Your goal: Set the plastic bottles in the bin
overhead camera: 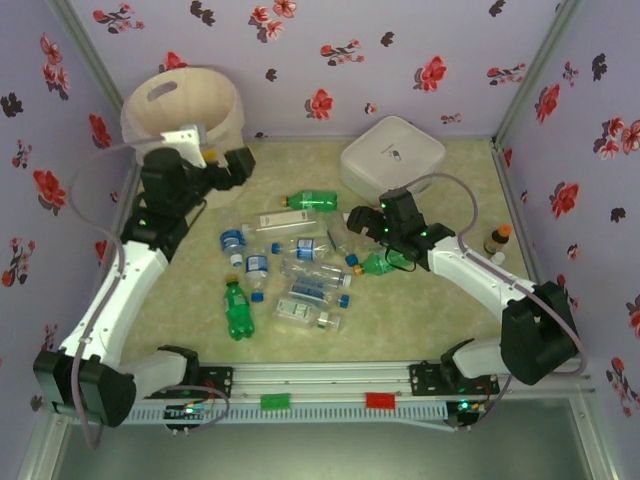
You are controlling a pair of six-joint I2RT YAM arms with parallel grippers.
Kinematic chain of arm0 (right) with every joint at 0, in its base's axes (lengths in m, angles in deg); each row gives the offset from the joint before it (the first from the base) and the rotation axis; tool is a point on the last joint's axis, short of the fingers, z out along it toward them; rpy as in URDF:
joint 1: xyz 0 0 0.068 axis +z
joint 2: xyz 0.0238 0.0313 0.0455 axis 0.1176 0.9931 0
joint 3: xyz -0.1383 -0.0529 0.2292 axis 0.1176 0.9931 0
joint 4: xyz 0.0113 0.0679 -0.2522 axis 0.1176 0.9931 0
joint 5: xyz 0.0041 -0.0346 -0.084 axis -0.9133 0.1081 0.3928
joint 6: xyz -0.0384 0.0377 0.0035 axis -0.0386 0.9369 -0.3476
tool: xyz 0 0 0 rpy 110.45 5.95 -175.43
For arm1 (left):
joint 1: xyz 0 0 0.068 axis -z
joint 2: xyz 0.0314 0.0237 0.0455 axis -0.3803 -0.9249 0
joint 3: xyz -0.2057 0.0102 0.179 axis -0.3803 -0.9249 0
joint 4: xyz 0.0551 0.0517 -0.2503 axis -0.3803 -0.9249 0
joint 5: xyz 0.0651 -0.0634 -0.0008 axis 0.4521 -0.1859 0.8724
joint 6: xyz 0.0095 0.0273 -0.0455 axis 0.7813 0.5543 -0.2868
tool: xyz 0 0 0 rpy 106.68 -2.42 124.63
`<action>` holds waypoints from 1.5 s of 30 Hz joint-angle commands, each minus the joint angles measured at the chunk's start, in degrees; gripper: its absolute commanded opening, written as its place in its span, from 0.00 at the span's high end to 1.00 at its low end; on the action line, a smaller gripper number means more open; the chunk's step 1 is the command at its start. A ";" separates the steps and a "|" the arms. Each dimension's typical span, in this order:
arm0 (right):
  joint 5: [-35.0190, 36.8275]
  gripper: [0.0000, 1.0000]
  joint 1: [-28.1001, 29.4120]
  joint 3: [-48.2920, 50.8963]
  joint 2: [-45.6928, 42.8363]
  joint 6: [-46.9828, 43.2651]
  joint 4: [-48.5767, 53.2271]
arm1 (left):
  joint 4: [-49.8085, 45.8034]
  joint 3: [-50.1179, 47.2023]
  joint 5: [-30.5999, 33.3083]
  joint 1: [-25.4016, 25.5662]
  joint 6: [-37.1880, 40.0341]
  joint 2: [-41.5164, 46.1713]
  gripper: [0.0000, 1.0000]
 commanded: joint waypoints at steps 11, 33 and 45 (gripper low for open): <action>8.88 0.00 -2.43 8.06 -6.50 6.85 6.59 | 19.90 -14.12 3.69 20.98 -11.13 -8.51 0.00; -2.77 0.09 -10.37 18.30 6.01 20.65 -13.33 | 22.73 -11.66 6.68 28.15 -12.96 -23.04 0.00; 2.19 0.39 -10.77 22.04 -3.05 18.59 -12.35 | 19.86 -11.51 5.81 28.18 -10.92 -21.64 0.00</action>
